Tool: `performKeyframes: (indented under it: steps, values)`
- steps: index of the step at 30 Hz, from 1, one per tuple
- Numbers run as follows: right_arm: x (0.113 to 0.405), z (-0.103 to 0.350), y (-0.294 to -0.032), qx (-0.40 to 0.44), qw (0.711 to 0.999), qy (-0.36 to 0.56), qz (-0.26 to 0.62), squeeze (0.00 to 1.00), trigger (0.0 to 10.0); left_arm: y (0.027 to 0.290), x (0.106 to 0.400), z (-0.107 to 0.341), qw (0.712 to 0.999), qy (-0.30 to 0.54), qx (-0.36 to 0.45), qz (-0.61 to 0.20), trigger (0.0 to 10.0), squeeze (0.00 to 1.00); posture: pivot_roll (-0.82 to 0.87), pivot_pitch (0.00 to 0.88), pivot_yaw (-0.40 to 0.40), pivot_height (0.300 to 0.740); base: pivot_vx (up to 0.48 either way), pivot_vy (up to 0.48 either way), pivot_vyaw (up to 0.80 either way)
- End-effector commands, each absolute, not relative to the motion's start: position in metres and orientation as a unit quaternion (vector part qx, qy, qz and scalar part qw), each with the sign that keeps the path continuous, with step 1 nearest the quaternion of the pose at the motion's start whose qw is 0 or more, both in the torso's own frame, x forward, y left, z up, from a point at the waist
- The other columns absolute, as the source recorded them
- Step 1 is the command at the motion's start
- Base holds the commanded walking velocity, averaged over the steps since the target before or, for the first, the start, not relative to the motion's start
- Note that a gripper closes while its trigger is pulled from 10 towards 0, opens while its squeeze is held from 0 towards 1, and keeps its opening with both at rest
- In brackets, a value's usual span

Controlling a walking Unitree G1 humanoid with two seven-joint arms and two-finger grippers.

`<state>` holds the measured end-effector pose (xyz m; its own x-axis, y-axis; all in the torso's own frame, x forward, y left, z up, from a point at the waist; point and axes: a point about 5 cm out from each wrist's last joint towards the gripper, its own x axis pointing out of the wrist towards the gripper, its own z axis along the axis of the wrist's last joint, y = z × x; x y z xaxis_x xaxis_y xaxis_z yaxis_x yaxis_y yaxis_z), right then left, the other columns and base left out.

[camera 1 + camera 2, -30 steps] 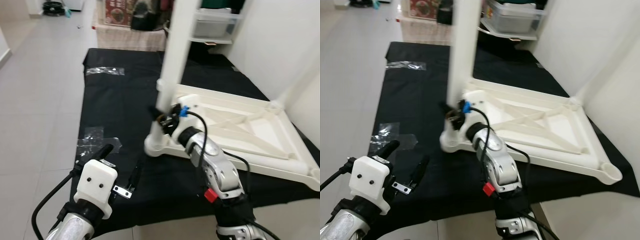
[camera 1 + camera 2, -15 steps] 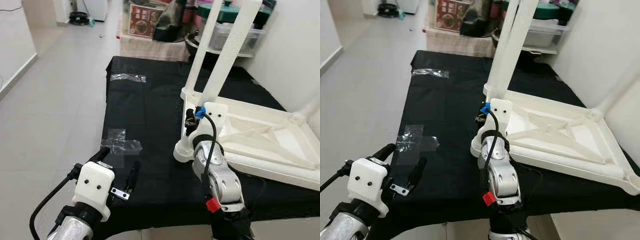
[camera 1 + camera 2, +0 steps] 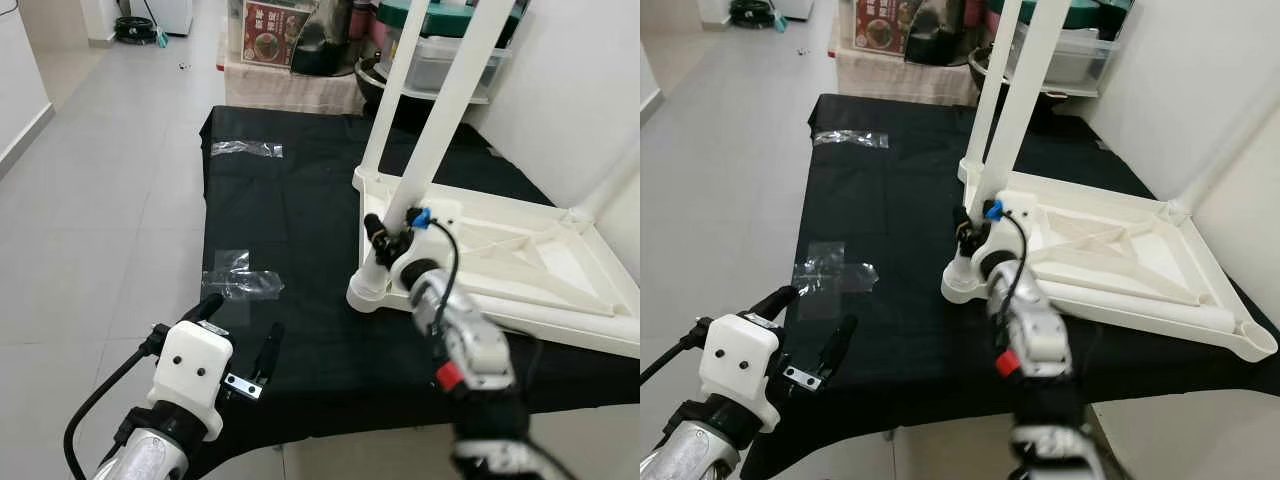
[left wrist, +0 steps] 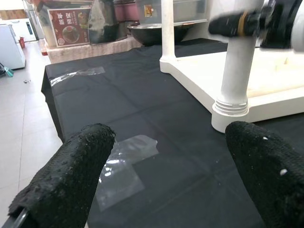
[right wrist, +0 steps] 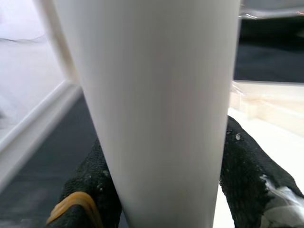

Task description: Building children table

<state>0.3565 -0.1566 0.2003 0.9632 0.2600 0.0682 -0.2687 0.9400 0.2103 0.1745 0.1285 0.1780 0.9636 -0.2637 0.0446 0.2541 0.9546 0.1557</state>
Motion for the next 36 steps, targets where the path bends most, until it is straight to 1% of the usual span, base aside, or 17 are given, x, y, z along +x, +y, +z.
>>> performKeyframes:
  steps: [1,7,9,11,15,21,23,25,26,28,29,30,31,32,33,35,36]
  values:
    - [0.362,0.212,-0.179,0.126,0.978,-0.052,0.159,0.00,10.0,0.127,0.174,0.173,0.988,-0.018,0.071,-0.135,10.0,0.00,0.11,0.102,-0.140,0.740,0.000,0.000,0.00]
    - [0.372,0.221,-0.181,0.096,0.972,-0.059,0.207,0.00,10.0,0.127,0.175,0.173,0.988,-0.017,0.074,-0.133,10.0,0.00,0.11,0.096,-0.146,0.740,0.000,0.000,0.00]
    - [0.377,0.222,-0.176,0.082,0.967,-0.052,0.236,0.00,10.0,0.128,0.174,0.172,0.989,-0.011,0.076,-0.126,10.0,0.00,0.12,0.092,-0.150,0.740,0.000,0.000,0.00]
    - [0.378,0.221,-0.173,0.074,0.967,-0.053,0.240,0.00,10.0,0.129,0.174,0.171,0.989,-0.010,0.078,-0.126,10.0,0.00,0.12,0.092,-0.150,0.740,0.000,0.000,0.00]
    - [0.379,0.216,-0.170,0.080,0.966,-0.052,0.240,0.00,10.0,0.128,0.173,0.170,0.989,-0.009,0.079,-0.127,10.0,0.00,0.12,0.088,-0.151,0.740,0.000,0.000,0.00]
    - [0.377,0.202,-0.160,0.081,0.957,-0.037,0.278,0.00,10.0,0.128,0.173,0.170,0.988,-0.008,0.081,-0.129,10.0,0.00,0.12,0.087,-0.146,0.740,0.000,0.000,0.00]
    - [0.376,0.202,-0.157,0.099,0.950,-0.032,0.295,0.00,10.0,0.128,0.173,0.170,0.988,-0.009,0.082,-0.129,10.0,0.00,0.12,0.091,-0.150,0.740,0.000,0.000,0.00]
    - [0.375,0.201,-0.154,0.106,0.940,-0.025,0.323,0.00,10.0,0.128,0.173,0.170,0.989,-0.008,0.081,-0.127,10.0,0.00,0.12,0.092,-0.149,0.740,0.000,0.000,0.00]
    - [0.374,0.201,-0.150,0.114,0.930,-0.017,0.350,0.00,10.0,0.129,0.172,0.170,0.989,-0.008,0.082,-0.126,10.0,0.00,0.12,0.092,-0.149,0.740,0.000,0.000,0.00]
    - [0.374,0.201,-0.150,0.114,0.930,-0.017,0.350,0.00,10.0,0.129,0.172,0.170,0.989,-0.008,0.082,-0.126,10.0,0.00,0.12,0.092,-0.149,0.740,0.000,0.000,0.00]
    - [0.371,0.202,-0.144,0.118,0.911,-0.012,0.395,0.00,10.0,0.129,0.172,0.170,0.989,-0.008,0.081,-0.125,10.0,0.00,0.12,0.098,-0.149,0.740,0.000,0.000,0.00]
    - [0.371,0.202,-0.144,0.118,0.911,-0.012,0.395,0.00,10.0,0.129,0.172,0.170,0.989,-0.008,0.081,-0.125,10.0,0.00,0.12,0.098,-0.149,0.740,0.000,0.000,0.00]
    - [0.368,0.202,-0.138,0.120,0.891,-0.002,0.437,0.00,10.0,0.128,0.171,0.171,0.989,-0.009,0.081,-0.126,10.0,0.00,0.12,0.106,-0.147,0.740,0.000,0.000,0.00]
    - [0.368,0.202,-0.138,0.120,0.891,-0.002,0.437,0.00,10.0,0.128,0.171,0.171,0.989,-0.009,0.081,-0.126,10.0,0.00,0.12,0.106,-0.147,0.740,0.000,0.000,0.00]
    - [0.367,0.201,-0.129,0.109,0.871,0.011,0.480,0.00,10.0,0.127,0.171,0.172,0.988,-0.010,0.081,-0.128,10.0,0.00,0.13,0.111,-0.147,0.740,0.000,0.000,0.00]
    - [0.370,0.203,-0.115,0.083,0.843,0.019,0.531,0.00,10.0,0.125,0.170,0.174,0.988,-0.011,0.079,-0.129,10.0,0.00,0.15,0.124,-0.152,0.740,0.000,0.000,0.00]
    - [0.370,0.203,-0.115,0.083,0.843,0.019,0.531,0.00,10.0,0.125,0.170,0.174,0.988,-0.011,0.079,-0.129,10.0,0.00,0.15,0.124,-0.152,0.740,0.000,0.000,0.00]
